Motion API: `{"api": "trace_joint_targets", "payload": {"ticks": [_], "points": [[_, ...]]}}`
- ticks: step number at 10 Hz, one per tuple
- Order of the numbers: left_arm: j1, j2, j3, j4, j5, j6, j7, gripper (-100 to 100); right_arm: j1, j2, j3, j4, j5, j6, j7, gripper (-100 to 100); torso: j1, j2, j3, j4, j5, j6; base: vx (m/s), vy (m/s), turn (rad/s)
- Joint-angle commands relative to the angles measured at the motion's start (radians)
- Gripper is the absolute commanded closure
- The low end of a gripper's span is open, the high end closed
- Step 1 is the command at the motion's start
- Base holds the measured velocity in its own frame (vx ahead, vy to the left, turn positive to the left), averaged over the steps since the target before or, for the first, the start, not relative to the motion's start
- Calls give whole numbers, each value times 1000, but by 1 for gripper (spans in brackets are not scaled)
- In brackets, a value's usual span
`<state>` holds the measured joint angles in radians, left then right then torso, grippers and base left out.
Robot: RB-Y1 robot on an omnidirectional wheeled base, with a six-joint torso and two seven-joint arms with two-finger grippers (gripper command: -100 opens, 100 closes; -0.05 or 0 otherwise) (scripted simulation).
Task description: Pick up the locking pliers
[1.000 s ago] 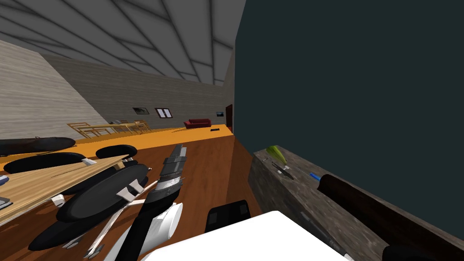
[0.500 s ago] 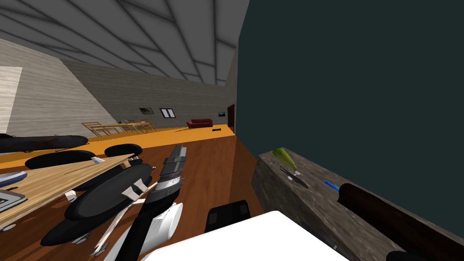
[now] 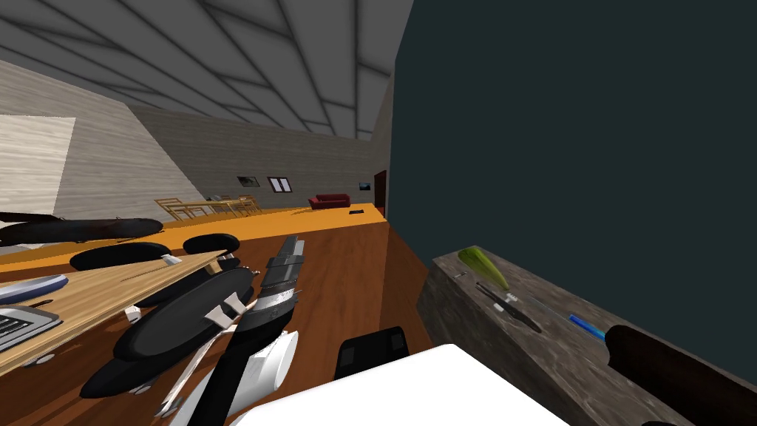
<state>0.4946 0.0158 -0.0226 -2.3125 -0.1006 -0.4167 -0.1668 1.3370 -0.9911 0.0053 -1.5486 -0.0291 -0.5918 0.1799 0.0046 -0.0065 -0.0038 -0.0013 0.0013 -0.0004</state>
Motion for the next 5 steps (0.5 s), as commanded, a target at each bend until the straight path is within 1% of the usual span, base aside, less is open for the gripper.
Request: {"api": "trace_joint_targets", "payload": {"ticks": [1,2,3,4,5], "points": [[0,0,0,0,0,0,0,0,7,-34,7,32,2,-2,7,-100,0,0,0,0,0,0,85,61,34],[0,0,0,0,0,0,0,0,39,-74,10,69,4,-4,19,-100,0,1,0,0,0,0,85,77,70],[0,0,0,0,0,0,0,0,39,-85,10,70,4,-4,19,-100,1,1,1,0,0,0,69,61,28],[0,0,0,0,0,0,0,0,70,-118,14,107,5,-6,31,-100,0,2,1,0,0,0,78,66,48],[0,0,0,0,0,0,0,0,70,-135,14,107,5,-6,31,-100,0,2,1,0,0,0,66,57,27]]}}
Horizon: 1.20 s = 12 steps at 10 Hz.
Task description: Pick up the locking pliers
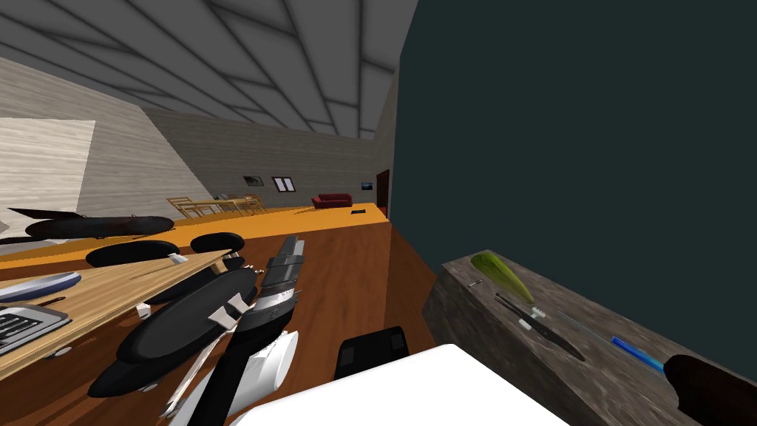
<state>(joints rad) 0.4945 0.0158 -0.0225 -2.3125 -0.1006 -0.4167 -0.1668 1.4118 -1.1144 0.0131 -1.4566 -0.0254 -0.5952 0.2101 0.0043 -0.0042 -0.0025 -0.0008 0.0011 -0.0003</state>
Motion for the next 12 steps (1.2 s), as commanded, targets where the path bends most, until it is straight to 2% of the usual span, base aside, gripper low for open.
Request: {"api": "trace_joint_targets", "payload": {"ticks": [1,2,4,5,7,8,10,11,12], "points": [[0,0,0,0,0,0,0,0,23,-50,11,50,4,-5,12,-100,0,0,0,0,0,0,81,78,49],[0,0,0,0,0,0,0,0,23,-61,11,50,4,-5,12,-100,1,-1,0,0,0,0,66,57,26],[0,0,0,0,0,0,0,0,70,-133,20,115,8,-7,34,-100,0,0,0,0,0,0,85,59,50],[0,0,0,0,0,0,0,0,70,-157,20,115,8,-7,34,-100,0,-1,-1,0,0,0,74,42,20],[0,0,0,0,0,0,0,0,104,-233,29,174,12,-7,53,-100,-1,-1,0,0,0,0,89,29,44],[0,0,0,0,0,0,0,0,104,-247,29,174,12,-7,53,-100,-2,-2,-1,0,0,0,71,3,15],[0,0,0,0,0,0,0,0,126,-325,37,225,15,-6,71,-100,-4,0,0,0,-1,0,70,1,43],[0,0,0,0,0,0,0,0,126,-330,37,225,15,-6,71,-100,-4,-1,0,0,-1,0,72,-6,25],[0,0,0,0,0,0,0,0,132,-368,39,247,17,-6,79,-100,-4,0,0,0,-1,0,73,-13,34]]}}
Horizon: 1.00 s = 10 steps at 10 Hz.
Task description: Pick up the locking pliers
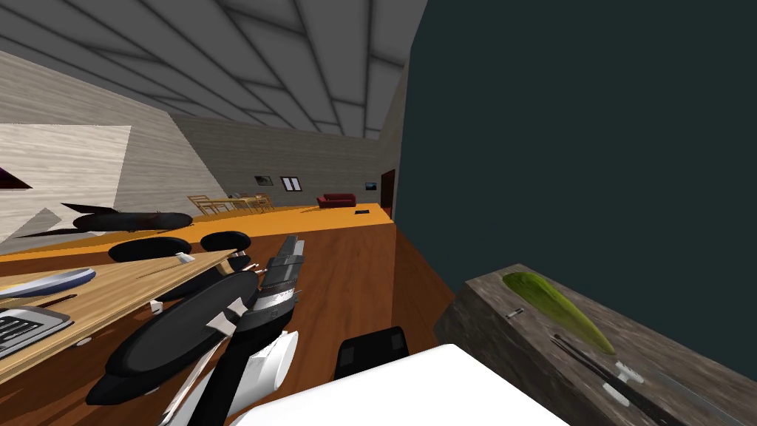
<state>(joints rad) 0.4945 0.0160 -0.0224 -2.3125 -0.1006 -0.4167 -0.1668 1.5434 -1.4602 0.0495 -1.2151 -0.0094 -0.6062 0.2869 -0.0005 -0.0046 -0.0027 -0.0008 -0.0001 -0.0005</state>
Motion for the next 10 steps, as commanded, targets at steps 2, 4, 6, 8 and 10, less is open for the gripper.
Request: {"api": "trace_joint_targets", "payload": {"ticks": [2,4,6,8,10], "points": [[0,0,0,0,0,0,0,0,4,-58,5,24,2,5,10,-100,-1,-1,-1,0,0,0,89,-16,48],[0,0,0,0,0,0,0,0,3,-119,6,53,5,4,23,-100,0,-1,-1,0,0,0,101,-10,65],[0,0,0,0,0,0,0,0,-2,-162,5,70,6,1,34,-100,1,-4,-2,-1,0,0,127,6,64],[0,0,0,0,0,0,0,0,-7,-185,5,77,8,-2,40,-100,3,-5,-3,-1,0,0,123,40,58],[0,0,0,0,0,0,0,0,12,-183,-10,68,1,0,44,0,3,1,1,0,0,1,22,8,3]]}}
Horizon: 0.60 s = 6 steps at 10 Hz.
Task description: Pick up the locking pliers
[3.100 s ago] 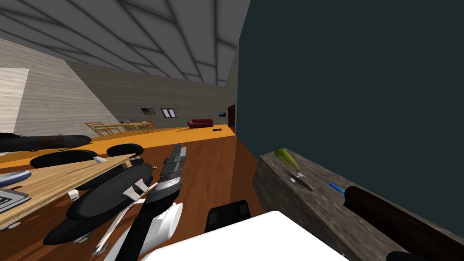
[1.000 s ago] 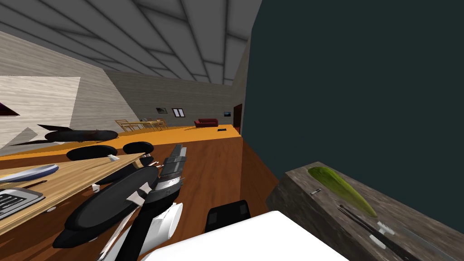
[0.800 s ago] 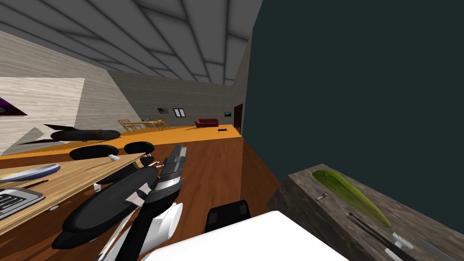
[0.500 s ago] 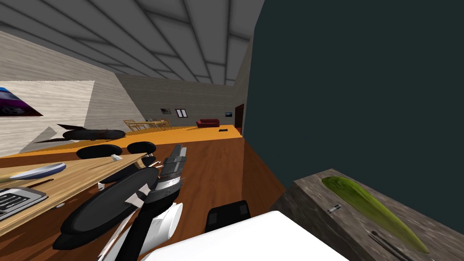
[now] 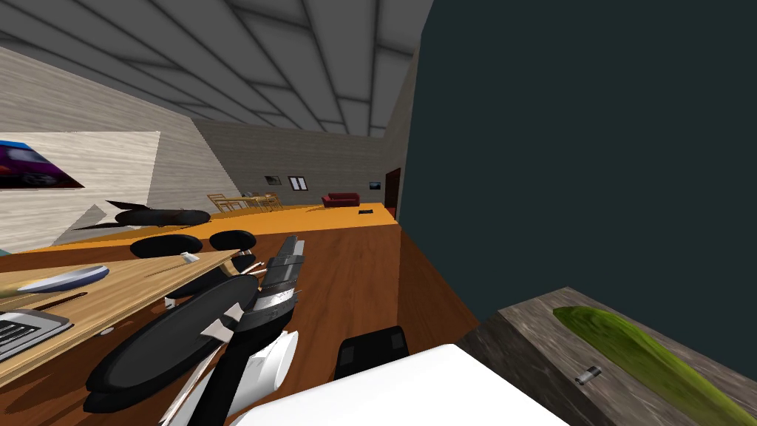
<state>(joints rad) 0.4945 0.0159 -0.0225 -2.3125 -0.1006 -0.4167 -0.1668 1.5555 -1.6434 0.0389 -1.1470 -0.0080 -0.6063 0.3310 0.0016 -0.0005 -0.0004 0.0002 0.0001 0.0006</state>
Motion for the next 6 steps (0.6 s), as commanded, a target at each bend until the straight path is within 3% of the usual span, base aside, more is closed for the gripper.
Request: {"api": "trace_joint_targets", "payload": {"ticks": [1,5,6], "points": [[0,0,0,0,0,0,0,0,-31,24,25,-24,17,35,3,-100,0,0,0,0,0,0,14,-30,34],[0,0,0,0,0,0,0,0,-77,59,63,-61,42,87,7,-100,-5,1,1,0,-1,0,14,-47,21],[0,0,0,0,0,0,0,0,-84,55,68,-47,43,74,3,-100,-4,2,1,0,-1,0,3,-20,6]]}}
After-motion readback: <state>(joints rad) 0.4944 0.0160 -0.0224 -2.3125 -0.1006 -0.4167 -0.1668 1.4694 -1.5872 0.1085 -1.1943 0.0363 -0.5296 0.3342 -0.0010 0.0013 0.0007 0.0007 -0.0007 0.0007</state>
